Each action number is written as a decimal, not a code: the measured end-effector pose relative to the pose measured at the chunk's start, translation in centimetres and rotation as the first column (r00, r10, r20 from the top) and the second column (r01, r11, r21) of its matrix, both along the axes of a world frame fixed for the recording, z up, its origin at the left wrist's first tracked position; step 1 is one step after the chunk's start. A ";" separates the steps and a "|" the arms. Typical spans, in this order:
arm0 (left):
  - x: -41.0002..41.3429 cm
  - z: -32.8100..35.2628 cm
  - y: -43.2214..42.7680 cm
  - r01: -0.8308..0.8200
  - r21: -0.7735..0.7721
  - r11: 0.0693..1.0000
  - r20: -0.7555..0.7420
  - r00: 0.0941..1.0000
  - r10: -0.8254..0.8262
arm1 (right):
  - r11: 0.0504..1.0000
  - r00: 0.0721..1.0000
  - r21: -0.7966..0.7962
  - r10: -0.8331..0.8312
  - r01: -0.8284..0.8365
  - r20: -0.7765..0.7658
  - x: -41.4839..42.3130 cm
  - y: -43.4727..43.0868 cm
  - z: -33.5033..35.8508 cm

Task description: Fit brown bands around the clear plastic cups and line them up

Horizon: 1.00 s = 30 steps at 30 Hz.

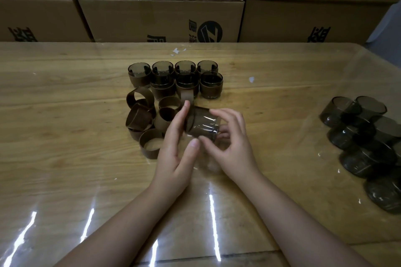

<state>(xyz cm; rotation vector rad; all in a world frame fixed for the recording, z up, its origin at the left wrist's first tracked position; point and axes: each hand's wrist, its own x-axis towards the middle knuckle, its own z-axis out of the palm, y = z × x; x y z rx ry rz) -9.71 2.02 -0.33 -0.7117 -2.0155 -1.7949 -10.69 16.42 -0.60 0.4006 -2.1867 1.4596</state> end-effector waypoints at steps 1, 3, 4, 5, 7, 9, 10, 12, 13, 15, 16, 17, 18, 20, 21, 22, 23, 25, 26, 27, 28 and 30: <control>-0.1 -0.1 0.1 0.019 -0.008 1.000 -0.002 1.000 -0.019 | 0.998 1.000 -0.065 -0.021 0.022 0.012 -0.1 0.0 0.0; -0.1 -0.4 0.3 0.038 -0.047 0.998 0.007 0.999 -0.038 | 0.977 0.998 -0.205 -0.048 0.053 0.030 -0.4 0.0 0.1; -0.2 -0.5 0.4 0.041 -0.069 0.997 0.024 0.999 -0.039 | 0.962 0.998 -0.266 -0.049 0.055 0.030 -0.4 0.0 0.1; -0.2 -0.5 0.4 0.041 -0.083 0.996 0.047 0.998 -0.037 | 0.949 0.999 -0.312 -0.044 0.049 0.023 -0.4 0.0 0.2; -0.4 -0.5 0.5 0.042 -0.090 0.995 0.096 0.995 -0.034 | 0.935 1.000 -0.355 -0.010 0.017 0.022 -0.3 0.0 0.3; -0.5 -0.3 0.4 0.043 -0.067 0.997 0.140 0.990 -0.033 | 0.940 0.998 -0.340 0.044 -0.031 0.033 -0.1 -0.1 0.3; -0.6 -0.3 0.3 0.036 -0.048 0.998 0.154 0.988 -0.028 | 0.948 0.997 -0.313 0.069 -0.057 0.026 0.0 -0.2 0.2; -0.8 -0.2 0.1 0.007 -0.030 1.000 0.170 0.985 -0.001 | 0.969 0.994 -0.221 0.110 -0.109 -0.004 0.2 -0.2 0.0; -0.9 -0.2 0.1 -0.003 -0.024 1.000 0.175 0.985 0.007 | 0.976 0.991 -0.174 0.131 -0.131 -0.010 0.3 -0.2 -0.2; -0.9 -0.3 0.0 0.001 -0.007 1.000 0.169 0.986 0.000 | 0.983 0.988 -0.106 0.153 -0.152 0.000 0.4 -0.2 -0.3; -0.9 -0.4 -0.1 0.007 -0.006 1.000 0.160 0.987 -0.006 | 0.985 0.988 -0.086 0.154 -0.152 0.011 0.5 -0.2 -0.3; -0.9 -0.4 -0.1 0.010 -0.011 1.000 0.149 0.989 -0.008 | 0.986 0.988 -0.068 0.151 -0.149 0.021 0.5 -0.2 -0.3; -0.9 -0.4 -0.1 0.005 -0.018 1.000 0.137 0.991 -0.003 | 0.989 0.989 -0.043 0.146 -0.144 0.029 0.5 -0.2 -0.3; -1.0 -0.4 -0.2 -0.011 -0.031 0.999 0.126 0.992 0.015 | 0.992 0.991 0.019 0.126 -0.126 0.039 0.5 -0.2 -0.3; -1.0 -0.4 -0.2 -0.016 -0.032 0.999 0.131 0.991 0.021 | 0.993 0.993 0.044 0.112 -0.114 0.044 0.5 -0.3 -0.3; -1.1 -0.4 -0.2 -0.017 -0.032 0.999 0.139 0.990 0.021 | 0.993 0.994 0.056 0.098 -0.100 0.053 0.4 -0.3 -0.3; -1.1 -0.3 -0.2 -0.010 -0.027 1.000 0.146 0.989 0.014 | 0.995 0.994 0.055 0.081 -0.085 0.067 0.4 -0.3 -0.3; -0.9 -0.2 -0.1 0.028 -0.012 1.000 0.163 0.986 -0.026 | 0.999 0.994 -0.005 0.034 -0.034 0.108 0.2 -0.2 -0.2; -0.8 -0.2 0.0 0.050 -0.020 0.999 0.161 0.986 -0.046 | 0.997 0.992 -0.073 0.010 -0.001 0.128 0.1 -0.2 -0.1; -0.7 -0.2 0.1 0.067 -0.043 0.997 0.151 0.987 -0.060 | 0.987 0.989 -0.157 -0.005 0.028 0.145 0.0 -0.2 0.0; -0.6 -0.2 0.1 0.079 -0.071 0.994 0.138 0.988 -0.068 | 0.968 0.987 -0.244 -0.011 0.051 0.162 -0.1 -0.1 0.1; -0.5 -0.1 0.2 0.090 -0.111 0.990 0.129 0.989 -0.076 | 0.923 0.982 -0.379 0.003 0.069 0.186 -0.3 0.0 0.2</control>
